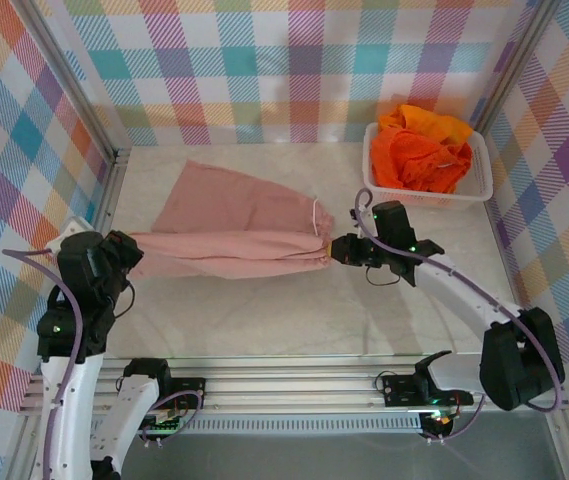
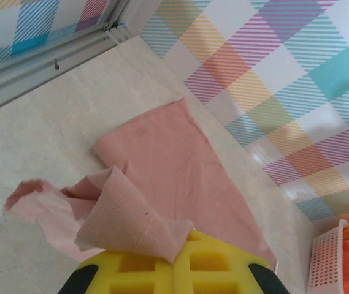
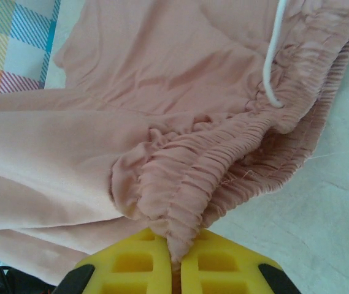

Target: Fold and stack the shorts

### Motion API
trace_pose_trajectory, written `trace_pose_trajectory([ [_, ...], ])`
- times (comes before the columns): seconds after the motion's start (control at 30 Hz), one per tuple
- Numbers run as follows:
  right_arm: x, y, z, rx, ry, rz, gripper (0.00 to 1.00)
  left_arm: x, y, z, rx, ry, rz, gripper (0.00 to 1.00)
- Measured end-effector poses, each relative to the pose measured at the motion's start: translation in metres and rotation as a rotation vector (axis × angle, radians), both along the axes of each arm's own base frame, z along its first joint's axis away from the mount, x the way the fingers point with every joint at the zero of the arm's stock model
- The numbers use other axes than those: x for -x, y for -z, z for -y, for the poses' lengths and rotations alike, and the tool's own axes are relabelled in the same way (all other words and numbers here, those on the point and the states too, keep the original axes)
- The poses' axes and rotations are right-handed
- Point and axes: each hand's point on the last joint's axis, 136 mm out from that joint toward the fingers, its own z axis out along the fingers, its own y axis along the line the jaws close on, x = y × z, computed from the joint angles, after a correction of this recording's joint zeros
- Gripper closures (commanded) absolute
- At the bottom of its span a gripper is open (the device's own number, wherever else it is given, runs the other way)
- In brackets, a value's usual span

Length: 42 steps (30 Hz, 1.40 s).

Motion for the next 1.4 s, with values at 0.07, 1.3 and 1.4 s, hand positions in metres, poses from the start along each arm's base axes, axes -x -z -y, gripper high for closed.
trace_pose_trajectory([
  [0.07,0.003,-0.004,0.000,0.000,0.012,-0.001,1.00,-0.002,-0.016,0.001,-0.011,0.013,0.010,1.00],
  [1.3,-0.197,-0.019,0.035,0.093,0.491,-0.115,0.12,-0.359,0.090,0.003,-0.112,0.038,-0.352,0.00],
  [1.4,-0.191,-0.050,0.019,0.018,0.432,-0.062,0.09,-0.340,0.063,0.010,-0.067,0.081,-0.305,0.00],
])
